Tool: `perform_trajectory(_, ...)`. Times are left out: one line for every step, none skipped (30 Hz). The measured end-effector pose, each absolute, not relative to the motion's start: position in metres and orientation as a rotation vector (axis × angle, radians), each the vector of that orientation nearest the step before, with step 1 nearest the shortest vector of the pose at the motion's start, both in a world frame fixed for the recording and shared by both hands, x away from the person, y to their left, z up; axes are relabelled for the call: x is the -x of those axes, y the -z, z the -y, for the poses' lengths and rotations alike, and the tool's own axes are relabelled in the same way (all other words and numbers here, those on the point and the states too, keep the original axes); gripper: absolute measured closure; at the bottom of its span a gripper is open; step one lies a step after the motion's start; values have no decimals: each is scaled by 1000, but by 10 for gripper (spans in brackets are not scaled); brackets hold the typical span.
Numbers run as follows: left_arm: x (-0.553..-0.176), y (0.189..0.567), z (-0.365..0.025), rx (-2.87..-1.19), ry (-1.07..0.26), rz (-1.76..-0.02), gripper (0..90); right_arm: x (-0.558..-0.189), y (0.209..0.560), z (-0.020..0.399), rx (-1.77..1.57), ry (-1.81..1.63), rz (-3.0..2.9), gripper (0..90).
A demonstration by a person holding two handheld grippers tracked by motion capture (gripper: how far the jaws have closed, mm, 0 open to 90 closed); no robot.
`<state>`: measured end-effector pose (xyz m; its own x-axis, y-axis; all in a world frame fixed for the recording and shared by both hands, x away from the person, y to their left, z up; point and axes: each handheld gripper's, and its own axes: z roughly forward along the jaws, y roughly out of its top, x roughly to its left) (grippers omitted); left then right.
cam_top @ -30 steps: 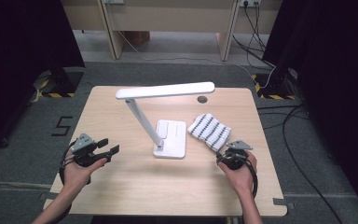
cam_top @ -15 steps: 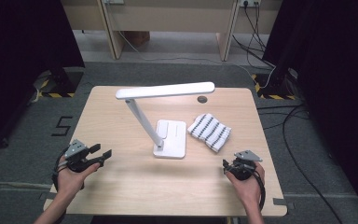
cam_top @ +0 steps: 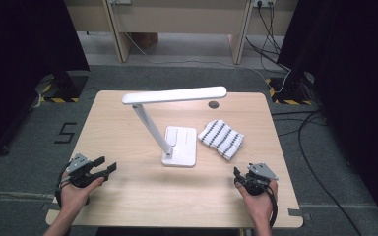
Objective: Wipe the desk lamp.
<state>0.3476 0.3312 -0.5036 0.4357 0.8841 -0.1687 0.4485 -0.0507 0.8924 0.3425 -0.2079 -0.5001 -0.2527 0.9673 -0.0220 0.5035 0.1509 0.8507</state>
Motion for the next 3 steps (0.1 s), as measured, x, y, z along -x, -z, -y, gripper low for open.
perform_trajectory(-347,503,-332,-1673,-534,-1174,370,-342,500,207,-1393,-1013,-1834,388)
perform_trajectory(-347,503,-332,-1670,-532,-1177,368,-342,500,205,-1389,-1020,-1827,383)
perform_trajectory(-346,504,-333,-1669,-530,-1179,366,-342,500,204,-1380,-1021,-1828,379)
